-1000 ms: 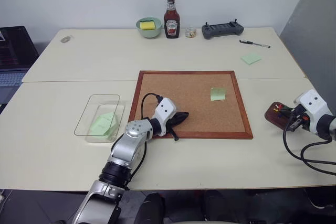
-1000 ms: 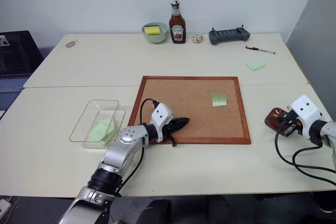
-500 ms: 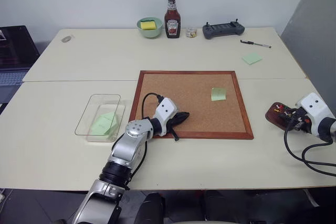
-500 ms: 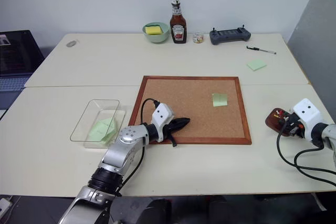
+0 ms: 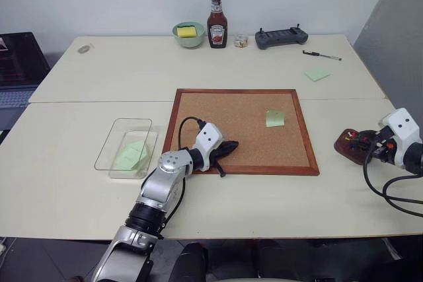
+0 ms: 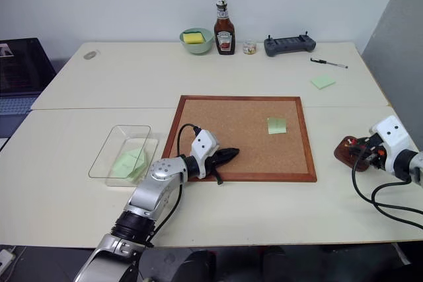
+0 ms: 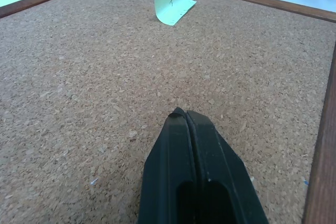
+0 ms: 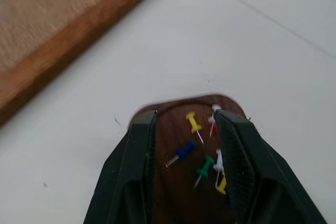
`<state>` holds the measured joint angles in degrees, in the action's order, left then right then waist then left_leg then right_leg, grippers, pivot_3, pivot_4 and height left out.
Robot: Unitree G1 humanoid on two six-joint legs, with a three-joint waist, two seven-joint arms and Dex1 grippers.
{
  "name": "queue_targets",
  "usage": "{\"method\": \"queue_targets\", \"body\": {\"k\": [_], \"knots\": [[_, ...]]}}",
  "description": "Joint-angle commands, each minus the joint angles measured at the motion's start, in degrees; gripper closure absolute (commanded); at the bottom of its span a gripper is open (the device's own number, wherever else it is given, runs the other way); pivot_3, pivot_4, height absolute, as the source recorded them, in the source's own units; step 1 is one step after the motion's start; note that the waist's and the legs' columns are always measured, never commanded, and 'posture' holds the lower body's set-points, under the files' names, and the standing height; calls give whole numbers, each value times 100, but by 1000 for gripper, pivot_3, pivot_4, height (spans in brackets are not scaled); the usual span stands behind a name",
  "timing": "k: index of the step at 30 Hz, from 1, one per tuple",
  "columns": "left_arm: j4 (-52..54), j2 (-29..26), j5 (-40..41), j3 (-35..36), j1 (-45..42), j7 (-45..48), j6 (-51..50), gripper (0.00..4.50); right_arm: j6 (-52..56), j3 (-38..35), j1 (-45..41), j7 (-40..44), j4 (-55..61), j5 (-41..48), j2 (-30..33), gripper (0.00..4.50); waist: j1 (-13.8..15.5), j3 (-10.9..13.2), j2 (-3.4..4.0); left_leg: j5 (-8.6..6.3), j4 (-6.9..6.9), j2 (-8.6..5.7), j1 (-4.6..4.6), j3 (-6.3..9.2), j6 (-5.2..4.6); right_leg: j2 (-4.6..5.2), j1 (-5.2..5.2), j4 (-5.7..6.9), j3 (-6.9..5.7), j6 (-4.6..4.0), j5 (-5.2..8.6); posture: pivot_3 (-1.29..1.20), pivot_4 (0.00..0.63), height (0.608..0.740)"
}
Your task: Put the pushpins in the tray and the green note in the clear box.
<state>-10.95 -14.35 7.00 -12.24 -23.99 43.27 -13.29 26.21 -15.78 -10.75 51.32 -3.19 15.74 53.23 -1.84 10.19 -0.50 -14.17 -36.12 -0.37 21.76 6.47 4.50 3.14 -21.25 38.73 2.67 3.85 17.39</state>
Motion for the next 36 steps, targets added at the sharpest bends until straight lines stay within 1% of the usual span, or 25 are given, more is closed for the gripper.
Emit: {"method": "queue_targets", "body": {"k": [1, 2, 3, 4, 5, 6, 10, 12, 13, 14, 18, 19, 20, 21, 24, 28, 36], "knots": [[-151, 25, 8, 7, -1, -38, -92, 4315, 225, -69, -103, 277, 910, 576, -68, 2680, -1, 0, 0, 0, 0, 0, 0, 0, 0, 0, -1, 0, 0, 0, 0, 0, 150, 740], [-153, 21, -17, 19, -17, -61, -59, 4129, 284, -20, -115, 269, 1073, 653, -121, 2676, -1, 0, 0, 0, 0, 0, 0, 0, 0, 0, -1, 0, 0, 0, 0, 0, 150, 740], [-128, 25, 25, 51, -31, -42, -76, 4117, 367, 73, -141, 199, 1288, 731, -231, 2676, 0, 0, -1, 0, 0, 1, 0, 1, 0, 0, -1, 0, -1, 0, 0, 0, 150, 740], [-110, 26, 62, 75, -41, -22, -94, 3891, 436, 131, -158, 145, 1436, 777, -306, 2676, -1, 2, -3, 0, 0, 1, 1, 3, 0, 0, 0, 0, -3, 1, 0, 0, 150, 740], [-89, 33, 97, 100, -44, -11, -94, 3782, 505, 178, -169, 92, 1561, 807, -374, 2676, 1, 2, -3, 0, -1, 1, 1, 3, 0, -1, 0, 0, -3, 1, 0, 0, 150, 740], [-75, 35, 108, 121, -48, -25, -85, 3524, 564, 230, -182, 35, 1674, 831, -441, 2676, 3, 3, -4, 0, -1, 0, 2, 3, 0, 0, -1, 0, -3, 2, 0, 0, 150, 740], [20, 35, 89, 235, -80, -186, 118, 2785, 725, 494, -187, -125, 2061, 937, -732, 2676, 9, 10, -16, 0, -2, 0, 6, 7, 0, 0, -4, -1, -6, 2, -1, 0, 150, 740], [87, 4, 65, 264, -97, -222, 203, 2406, 754, 545, -185, -181, 2107, 925, -780, 2676, 6, 12, -19, 0, -2, 1, 9, 8, 0, -1, -8, 0, -6, 1, -1, 0, 150, 740], [146, -26, 40, 277, -124, -240, 266, 2111, 746, 566, -178, -195, 2115, 911, -798, 2676, 6, 12, -21, 0, -2, 1, 11, 8, 1, -1, -10, 0, -6, 1, -1, 0, 150, 740], [202, -55, 23, 290, -156, -253, 316, 1975, 738, 579, -173, -208, 2121, 906, -815, 2676, 11, 15, -24, 0, -2, 0, 12, 8, 0, 0, -10, 0, -7, 1, -1, 0, 150, 740], [381, -135, 113, 367, -438, -218, 400, 1106, 680, 595, -70, -228, 2147, 889, -863, 2676, 13, 25, -42, 0, -1, 1, 15, 9, 0, -1, -13, -2, -8, 1, -1, 0, 150, 740], [350, -141, 144, 383, -552, -188, 414, 872, 672, 598, -45, -233, 2159, 884, -871, 2676, 15, 26, -44, 0, -1, 0, 17, 11, 0, -1, -13, -2, -10, 1, -1, 0, 150, 740], [294, -144, 156, 392, -659, -160, 438, 795, 671, 602, -33, -241, 2168, 878, -878, 2676, 17, 27, -45, 0, -1, 0, 17, 11, 0, 0, -13, -2, -11, 1, -1, 0, 150, 740], [183, -139, 158, 390, -787, -117, 468, 513, 686, 603, -27, -264, 2180, 874, -884, 2676, 17, 27, -46, 0, -1, -1, 18, 11, 0, 0, -13, -3, -11, 1, -1, 0, 150, 740], [-272, -115, 115, 311, -1118, 111, 619, 16, 746, 579, -6, -335, 2247, 891, -878, 2676, 17, 28, -47, 0, -1, -1, 19, 10, 1, 0, -12, -6, -11, 1, -1, 0, 150, 740], [-1209, 14, -10, 198, -1543, 395, 1070, 16, 850, 511, 73, -412, 2410, 952, -854, 2676, -7, 28, -48, 0, 1, 0, 18, 9, 0, -1, -14, -6, -11, 1, -1, 0, 150, 740], [-3792, 654, -242, 324, -2875, 337, 2158, 16, 1129, 311, 330, -691, 2917, 1118, -868, 2676, 21, 41, -69, 0, -3, -4, 31, 14, 0, 0, -16, -12, -18, 1, -1, 0, 150, 740]]}}
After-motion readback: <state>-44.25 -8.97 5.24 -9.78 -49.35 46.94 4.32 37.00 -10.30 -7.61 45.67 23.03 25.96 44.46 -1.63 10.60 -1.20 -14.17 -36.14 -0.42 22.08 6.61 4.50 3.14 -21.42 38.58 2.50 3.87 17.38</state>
